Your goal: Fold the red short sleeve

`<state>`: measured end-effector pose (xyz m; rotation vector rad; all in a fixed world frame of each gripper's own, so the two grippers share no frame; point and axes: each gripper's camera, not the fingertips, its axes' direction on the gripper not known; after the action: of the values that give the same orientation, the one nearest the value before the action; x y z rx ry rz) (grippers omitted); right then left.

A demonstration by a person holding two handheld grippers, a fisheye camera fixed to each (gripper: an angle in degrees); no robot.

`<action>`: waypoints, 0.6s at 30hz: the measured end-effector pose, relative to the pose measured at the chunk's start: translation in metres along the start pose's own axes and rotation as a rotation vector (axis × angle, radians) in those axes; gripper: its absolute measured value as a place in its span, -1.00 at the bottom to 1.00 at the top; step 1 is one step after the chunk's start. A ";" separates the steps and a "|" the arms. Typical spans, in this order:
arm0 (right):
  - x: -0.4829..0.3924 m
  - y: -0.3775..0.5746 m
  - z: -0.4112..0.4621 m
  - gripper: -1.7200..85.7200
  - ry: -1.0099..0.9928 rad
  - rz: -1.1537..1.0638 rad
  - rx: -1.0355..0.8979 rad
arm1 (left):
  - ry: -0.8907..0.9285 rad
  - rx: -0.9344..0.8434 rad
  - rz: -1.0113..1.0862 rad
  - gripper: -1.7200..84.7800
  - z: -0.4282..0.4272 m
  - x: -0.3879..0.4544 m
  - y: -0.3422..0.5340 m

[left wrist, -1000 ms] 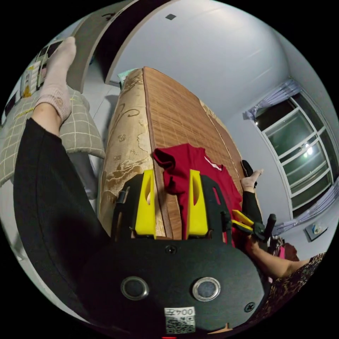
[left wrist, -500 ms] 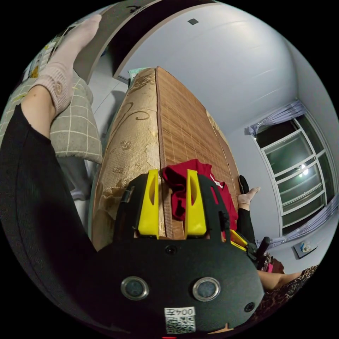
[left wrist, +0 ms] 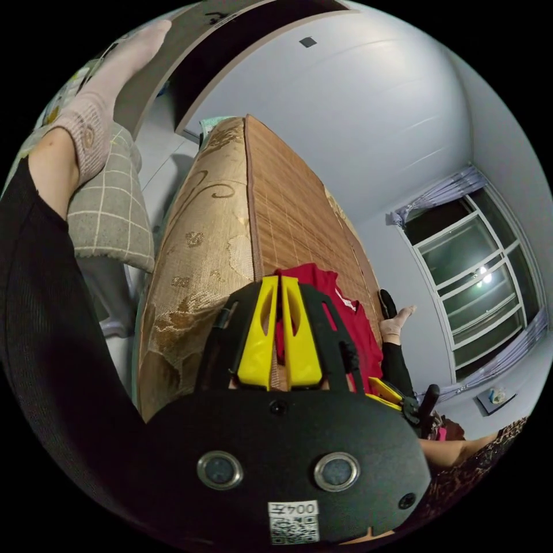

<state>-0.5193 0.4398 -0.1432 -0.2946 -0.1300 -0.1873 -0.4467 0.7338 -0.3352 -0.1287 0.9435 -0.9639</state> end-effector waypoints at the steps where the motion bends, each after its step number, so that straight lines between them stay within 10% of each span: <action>1: 0.000 0.001 0.001 -0.60 0.000 0.000 0.000 | -0.009 0.002 0.028 -0.94 -0.001 0.008 -0.001; 18: -0.003 0.001 0.012 -0.60 0.009 -0.004 0.002 | -0.069 -0.086 0.320 -0.93 0.048 0.151 0.025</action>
<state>-0.5235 0.4450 -0.1324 -0.2916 -0.1220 -0.1927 -0.3623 0.6222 -0.4128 -0.0797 0.9098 -0.6201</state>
